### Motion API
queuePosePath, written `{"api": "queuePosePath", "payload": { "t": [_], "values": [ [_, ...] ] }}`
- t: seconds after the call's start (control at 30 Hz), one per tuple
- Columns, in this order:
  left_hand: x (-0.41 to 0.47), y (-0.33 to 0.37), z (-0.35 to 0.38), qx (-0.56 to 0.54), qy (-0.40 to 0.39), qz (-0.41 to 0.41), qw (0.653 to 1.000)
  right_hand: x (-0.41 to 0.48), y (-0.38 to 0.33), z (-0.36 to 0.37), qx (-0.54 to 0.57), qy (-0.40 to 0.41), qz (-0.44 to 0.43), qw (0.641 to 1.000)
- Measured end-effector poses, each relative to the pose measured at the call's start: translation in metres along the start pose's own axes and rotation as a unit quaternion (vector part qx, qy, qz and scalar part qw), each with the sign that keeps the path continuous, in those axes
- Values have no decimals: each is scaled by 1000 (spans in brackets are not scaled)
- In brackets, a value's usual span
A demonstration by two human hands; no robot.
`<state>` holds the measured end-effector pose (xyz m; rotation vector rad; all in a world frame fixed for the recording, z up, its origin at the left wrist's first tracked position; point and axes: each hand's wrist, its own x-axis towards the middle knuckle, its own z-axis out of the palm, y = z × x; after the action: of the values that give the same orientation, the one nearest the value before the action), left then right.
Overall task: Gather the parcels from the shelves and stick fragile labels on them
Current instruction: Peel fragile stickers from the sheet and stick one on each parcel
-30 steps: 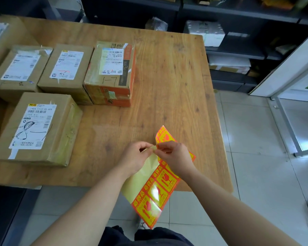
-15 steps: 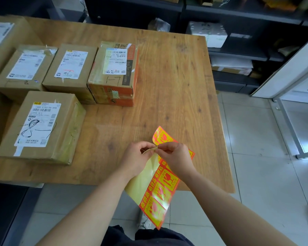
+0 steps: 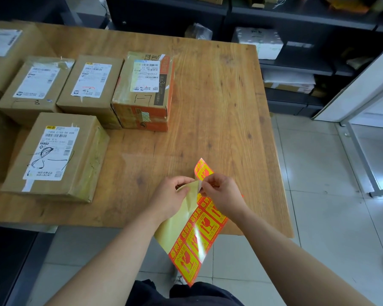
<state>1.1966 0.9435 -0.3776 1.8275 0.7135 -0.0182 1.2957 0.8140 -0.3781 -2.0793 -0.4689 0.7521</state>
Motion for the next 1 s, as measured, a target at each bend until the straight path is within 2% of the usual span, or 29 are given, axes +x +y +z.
{"api": "queuePosePath", "payload": {
  "t": [0.27, 0.47, 0.57, 0.67, 0.73, 0.87, 1.0],
  "values": [
    [6, -19, -6, 120, 68, -5, 990, -2, 2, -3, -43, 11, 64, 997],
    [9, -29, -11, 197, 118, 1, 973, -4, -1, -9, -1, 11, 99, 995],
    [8, -29, -14, 241, 101, 3, 965, -5, 0, -12, 51, 29, 115, 992],
    [3, -29, -10, 387, 42, 21, 921, -7, -1, -13, 90, 22, 131, 987],
    [-1, -30, -5, 424, 30, 33, 904, -7, -1, -14, 130, 14, 138, 982],
    [-2, -35, -2, 423, 44, 37, 904, -11, -3, -22, 218, 25, 135, 966],
    [-6, -36, -1, 419, 48, 42, 906, -17, -8, -32, 236, 45, 108, 965]
  ]
}}
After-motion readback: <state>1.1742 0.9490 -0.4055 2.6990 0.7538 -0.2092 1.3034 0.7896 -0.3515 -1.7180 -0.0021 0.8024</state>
